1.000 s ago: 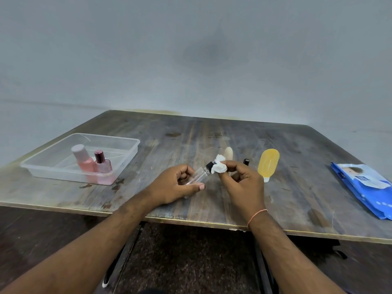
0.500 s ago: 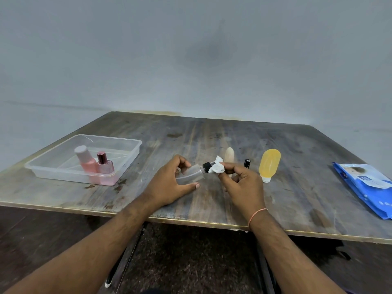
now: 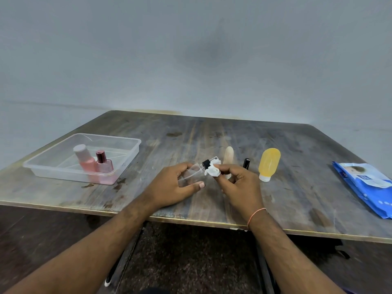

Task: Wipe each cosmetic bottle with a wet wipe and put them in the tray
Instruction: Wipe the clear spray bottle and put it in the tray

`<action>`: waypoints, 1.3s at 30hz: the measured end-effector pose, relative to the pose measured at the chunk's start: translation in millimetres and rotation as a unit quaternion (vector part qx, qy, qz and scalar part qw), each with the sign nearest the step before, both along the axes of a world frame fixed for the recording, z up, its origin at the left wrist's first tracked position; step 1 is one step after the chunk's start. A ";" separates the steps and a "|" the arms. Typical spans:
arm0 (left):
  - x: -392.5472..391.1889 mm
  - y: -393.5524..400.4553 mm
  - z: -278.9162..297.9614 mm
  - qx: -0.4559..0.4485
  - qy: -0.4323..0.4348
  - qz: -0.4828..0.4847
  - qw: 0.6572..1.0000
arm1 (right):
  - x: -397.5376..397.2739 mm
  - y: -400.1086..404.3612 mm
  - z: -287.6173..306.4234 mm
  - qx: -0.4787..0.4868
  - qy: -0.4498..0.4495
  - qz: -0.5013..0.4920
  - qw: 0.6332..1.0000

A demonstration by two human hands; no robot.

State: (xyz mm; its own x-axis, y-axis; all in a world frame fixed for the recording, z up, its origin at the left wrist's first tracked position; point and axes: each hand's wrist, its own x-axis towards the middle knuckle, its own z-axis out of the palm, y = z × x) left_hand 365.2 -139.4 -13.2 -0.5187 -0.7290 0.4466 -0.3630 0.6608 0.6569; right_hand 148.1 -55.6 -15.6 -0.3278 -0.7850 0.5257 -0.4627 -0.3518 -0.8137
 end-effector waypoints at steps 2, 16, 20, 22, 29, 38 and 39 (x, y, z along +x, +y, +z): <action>-0.5 4.4 3.7 0.016 0.011 -0.015 1.000 | 0.8 0.7 1.2 0.001 -0.008 -0.004 1.000; 0.7 -5.9 -1.0 0.036 0.064 -0.013 0.997 | 2.8 4.1 6.9 -0.006 0.012 -0.025 1.000; 0.8 -8.6 -3.9 -0.010 0.068 0.021 0.997 | 0.7 2.5 6.3 -0.007 -0.007 -0.032 0.999; 0.8 -8.3 -2.3 -0.039 0.066 0.037 0.996 | -1.0 1.3 6.4 -0.011 -0.017 -0.048 0.999; 3.5 -2.2 2.1 -0.103 0.104 0.046 0.988 | 3.3 4.7 6.8 -0.001 0.011 -0.022 1.000; 3.0 3.8 5.4 -0.135 0.119 0.043 0.983 | 2.5 5.5 9.6 0.015 -0.027 -0.030 0.999; 3.2 4.2 5.6 -0.138 0.118 0.043 0.982 | 3.6 6.9 9.7 0.013 -0.018 -0.020 1.000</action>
